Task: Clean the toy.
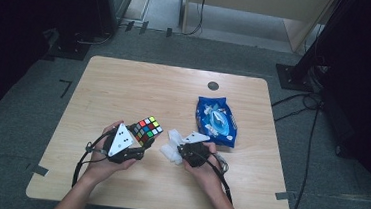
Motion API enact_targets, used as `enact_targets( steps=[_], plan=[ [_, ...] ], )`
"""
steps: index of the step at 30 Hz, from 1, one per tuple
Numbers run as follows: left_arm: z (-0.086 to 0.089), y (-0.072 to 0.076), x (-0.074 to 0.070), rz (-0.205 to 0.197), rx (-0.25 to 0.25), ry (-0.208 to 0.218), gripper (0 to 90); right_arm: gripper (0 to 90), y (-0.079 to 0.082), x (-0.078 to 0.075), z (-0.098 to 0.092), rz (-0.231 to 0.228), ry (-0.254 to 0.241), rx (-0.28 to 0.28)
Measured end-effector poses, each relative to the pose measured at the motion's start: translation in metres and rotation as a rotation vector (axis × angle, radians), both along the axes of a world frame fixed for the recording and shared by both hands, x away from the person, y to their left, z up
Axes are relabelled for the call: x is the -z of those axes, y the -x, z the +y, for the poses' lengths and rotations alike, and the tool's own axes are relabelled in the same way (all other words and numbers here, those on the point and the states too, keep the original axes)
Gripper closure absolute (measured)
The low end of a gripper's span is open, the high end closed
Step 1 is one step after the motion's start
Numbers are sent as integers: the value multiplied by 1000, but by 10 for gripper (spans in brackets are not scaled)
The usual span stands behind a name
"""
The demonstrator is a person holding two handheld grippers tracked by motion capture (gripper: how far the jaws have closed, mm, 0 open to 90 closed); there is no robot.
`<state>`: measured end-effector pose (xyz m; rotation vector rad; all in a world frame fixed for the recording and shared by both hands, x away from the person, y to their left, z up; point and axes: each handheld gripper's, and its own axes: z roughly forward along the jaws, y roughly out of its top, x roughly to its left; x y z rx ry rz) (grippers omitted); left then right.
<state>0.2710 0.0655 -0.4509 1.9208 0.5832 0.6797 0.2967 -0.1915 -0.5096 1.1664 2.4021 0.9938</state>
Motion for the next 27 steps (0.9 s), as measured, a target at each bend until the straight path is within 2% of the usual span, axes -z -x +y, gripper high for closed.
enact_targets(
  steps=[1,3,9,12,20,23,27],
  plan=[
    [0,0,0,5,17,3,342,888,0,-1,0,3,-3,-2],
    [0,0,1,6,18,0,342,890,1,-6,-2,6,-36,1],
    [0,-2,4,18,12,-17,342,891,10,-42,-10,-98,-140,24],
    [-3,-2,7,27,17,-29,342,891,16,-61,-13,-136,-210,26],
    [-18,1,18,55,49,-51,342,891,40,-108,-15,-243,-359,-14],
    [-23,5,18,48,74,-49,342,891,48,-118,-10,-256,-402,-54],
    [-29,11,15,29,101,-36,342,891,52,-119,0,-244,-407,-88]
  ],
)
